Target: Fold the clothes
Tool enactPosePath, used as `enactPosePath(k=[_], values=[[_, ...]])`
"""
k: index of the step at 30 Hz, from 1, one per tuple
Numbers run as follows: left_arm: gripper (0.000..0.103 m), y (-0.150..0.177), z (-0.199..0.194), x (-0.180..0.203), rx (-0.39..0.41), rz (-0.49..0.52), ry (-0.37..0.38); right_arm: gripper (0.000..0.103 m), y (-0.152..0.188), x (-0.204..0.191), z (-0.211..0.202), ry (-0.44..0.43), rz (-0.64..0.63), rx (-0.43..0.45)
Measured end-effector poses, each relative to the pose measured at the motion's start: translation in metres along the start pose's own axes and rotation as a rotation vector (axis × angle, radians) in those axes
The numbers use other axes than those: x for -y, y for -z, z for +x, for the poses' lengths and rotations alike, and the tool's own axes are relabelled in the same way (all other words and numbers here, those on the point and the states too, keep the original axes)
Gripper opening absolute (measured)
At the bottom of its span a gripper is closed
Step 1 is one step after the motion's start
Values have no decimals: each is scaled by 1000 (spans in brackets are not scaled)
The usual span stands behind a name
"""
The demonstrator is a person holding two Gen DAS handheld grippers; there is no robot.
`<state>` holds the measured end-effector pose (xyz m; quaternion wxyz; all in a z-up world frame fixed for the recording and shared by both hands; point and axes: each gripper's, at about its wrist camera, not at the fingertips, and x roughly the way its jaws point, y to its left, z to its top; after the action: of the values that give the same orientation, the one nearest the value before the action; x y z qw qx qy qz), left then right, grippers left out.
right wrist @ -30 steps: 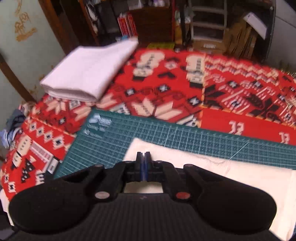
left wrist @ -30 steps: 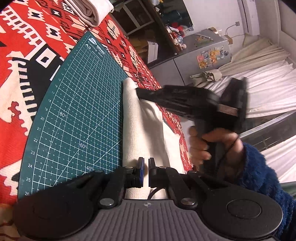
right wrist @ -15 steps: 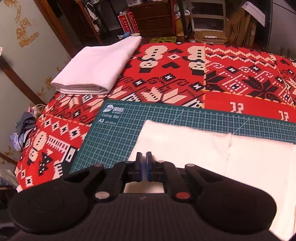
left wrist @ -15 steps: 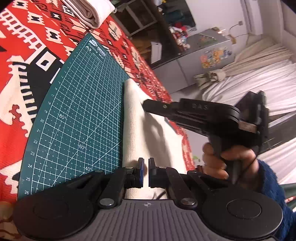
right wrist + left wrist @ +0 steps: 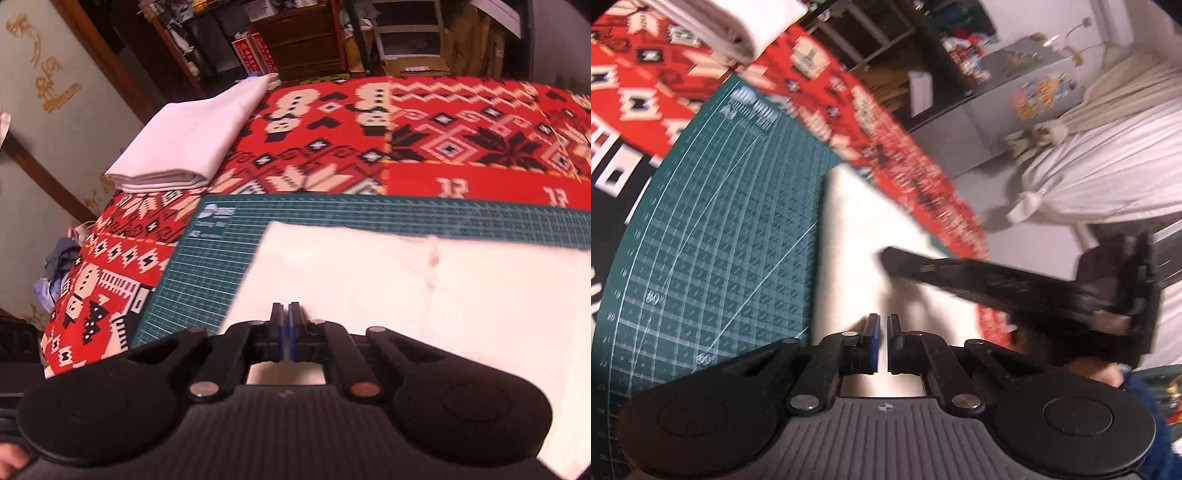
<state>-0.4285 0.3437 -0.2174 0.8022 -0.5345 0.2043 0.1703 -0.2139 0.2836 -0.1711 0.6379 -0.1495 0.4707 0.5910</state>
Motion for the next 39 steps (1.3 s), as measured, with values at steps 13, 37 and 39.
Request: enactPosePath(k=[13, 37, 39], values=[[2, 8, 4, 4, -47, 16, -36, 1, 29, 10, -15, -85, 78, -5], [2, 43, -8, 18, -134, 83, -94, 0, 99, 71, -69, -191, 278, -33], [4, 48, -18, 22, -124, 95, -81, 13, 105, 76, -86, -183, 268, -6]])
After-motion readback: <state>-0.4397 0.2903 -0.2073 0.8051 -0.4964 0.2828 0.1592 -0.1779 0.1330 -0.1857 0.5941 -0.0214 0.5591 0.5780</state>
